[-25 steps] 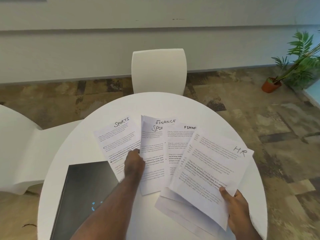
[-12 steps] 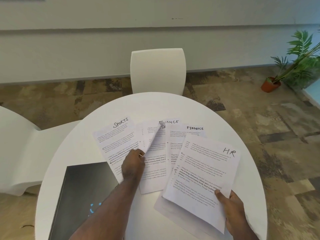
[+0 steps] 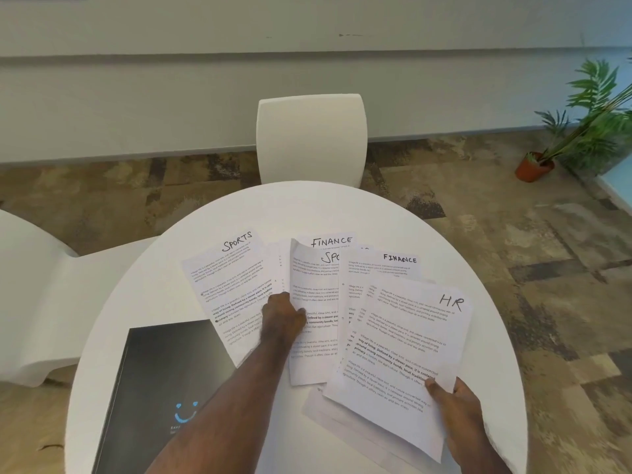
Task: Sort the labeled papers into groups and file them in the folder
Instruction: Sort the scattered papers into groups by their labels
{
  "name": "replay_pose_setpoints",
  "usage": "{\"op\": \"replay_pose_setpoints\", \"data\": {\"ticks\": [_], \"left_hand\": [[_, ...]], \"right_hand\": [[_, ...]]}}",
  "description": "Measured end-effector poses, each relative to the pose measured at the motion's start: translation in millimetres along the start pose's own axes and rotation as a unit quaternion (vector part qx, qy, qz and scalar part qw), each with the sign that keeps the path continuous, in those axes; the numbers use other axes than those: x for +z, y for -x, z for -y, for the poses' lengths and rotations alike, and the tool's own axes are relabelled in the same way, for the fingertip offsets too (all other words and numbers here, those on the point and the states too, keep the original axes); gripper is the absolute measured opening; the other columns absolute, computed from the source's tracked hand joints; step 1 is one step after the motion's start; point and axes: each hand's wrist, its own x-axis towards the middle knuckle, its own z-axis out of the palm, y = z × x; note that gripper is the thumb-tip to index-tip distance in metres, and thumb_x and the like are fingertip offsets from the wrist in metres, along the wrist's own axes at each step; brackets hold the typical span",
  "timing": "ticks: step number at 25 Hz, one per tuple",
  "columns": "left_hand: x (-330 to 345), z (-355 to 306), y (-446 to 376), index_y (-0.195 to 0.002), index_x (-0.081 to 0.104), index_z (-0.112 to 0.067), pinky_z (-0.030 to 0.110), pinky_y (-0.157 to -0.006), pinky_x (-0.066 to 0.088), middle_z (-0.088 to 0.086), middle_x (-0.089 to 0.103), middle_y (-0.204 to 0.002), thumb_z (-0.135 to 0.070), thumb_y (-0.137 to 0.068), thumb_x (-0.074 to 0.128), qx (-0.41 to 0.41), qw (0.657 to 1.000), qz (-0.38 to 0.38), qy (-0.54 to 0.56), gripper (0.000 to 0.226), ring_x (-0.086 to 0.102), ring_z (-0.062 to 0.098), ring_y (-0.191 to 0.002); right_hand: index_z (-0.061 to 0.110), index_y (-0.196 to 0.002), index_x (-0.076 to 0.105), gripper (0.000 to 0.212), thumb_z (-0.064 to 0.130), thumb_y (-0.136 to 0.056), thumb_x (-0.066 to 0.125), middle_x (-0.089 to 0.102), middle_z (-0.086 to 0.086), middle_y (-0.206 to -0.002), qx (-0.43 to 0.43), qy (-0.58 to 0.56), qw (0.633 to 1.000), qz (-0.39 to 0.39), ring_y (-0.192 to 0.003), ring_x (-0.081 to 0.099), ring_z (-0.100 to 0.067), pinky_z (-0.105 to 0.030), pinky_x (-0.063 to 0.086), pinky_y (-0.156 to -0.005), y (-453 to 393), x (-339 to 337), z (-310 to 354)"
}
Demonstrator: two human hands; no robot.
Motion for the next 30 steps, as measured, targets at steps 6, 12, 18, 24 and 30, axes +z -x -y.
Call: {"op": "replay_pose_setpoints", "data": {"ticks": [6, 12, 18, 24, 30], "left_hand": [[6.9, -19.7, -4.0, -0.128, 0.049, -0.007, 0.043, -0.098, 0.048, 0.014, 0.053, -0.129, -0.013, -0.09, 0.053, -0.072, 0.997, -0.008, -0.019, 0.039, 0.048, 0.035, -0.123], [14.3, -17.1, -9.1, -0.119, 0.057, -0.009, 0.047, -0.093, 0.05, 0.013, 0.057, -0.118, -0.005, -0.088, 0.049, -0.032, 0.998, -0.059, 0.006, 0.032, 0.052, 0.034, -0.114], [18.5, -20.7, -7.0, -0.122, 0.055, -0.011, 0.046, -0.094, 0.049, 0.011, 0.058, -0.118, -0.001, -0.086, 0.048, -0.003, 0.997, -0.075, 0.014, 0.038, 0.051, 0.032, -0.115], [12.2, -27.0, -12.6, -0.111, 0.065, -0.017, 0.032, -0.081, 0.054, 0.004, 0.068, -0.103, -0.004, -0.084, 0.05, -0.071, 0.987, -0.038, 0.139, 0.034, 0.063, 0.028, -0.097], [-27.4, 6.5, -35.3, -0.08, 0.071, -0.008, 0.044, -0.079, 0.057, 0.013, 0.073, -0.089, -0.009, -0.085, 0.061, -0.031, 0.969, -0.019, 0.245, 0.011, 0.07, 0.033, -0.089]], "right_hand": [[0.016, -0.104, 0.07, 0.021, 0.005, -0.086, 0.069, 0.074, -0.007, -0.105, 0.0, 0.068, 0.998, -0.007, -0.101, 0.068, -0.032, -0.052, 0.051, -0.098, -6.0, 5.8, -9.0], [0.011, -0.111, 0.069, 0.025, 0.002, -0.088, 0.066, 0.072, -0.009, -0.104, -0.007, 0.08, 0.997, -0.008, -0.099, 0.067, -0.031, -0.045, 0.052, -0.095, -5.6, 5.4, -6.0], [0.007, -0.114, 0.069, 0.027, 0.002, -0.088, 0.066, 0.072, -0.01, -0.106, -0.006, 0.094, 0.995, -0.013, -0.1, 0.066, -0.031, -0.04, 0.051, -0.092, -5.2, 5.9, -5.9], [0.007, -0.112, 0.068, 0.025, 0.001, -0.088, 0.065, 0.071, -0.01, -0.101, -0.001, 0.093, 0.996, -0.017, -0.096, 0.065, -0.03, -0.035, 0.048, -0.086, -2.1, 5.2, -0.1], [0.007, -0.113, 0.069, 0.026, 0.002, -0.087, 0.066, 0.072, -0.011, -0.104, 0.003, 0.102, 0.995, -0.021, -0.097, 0.066, -0.031, -0.04, 0.052, -0.088, -3.5, -1.1, 0.1]]}}
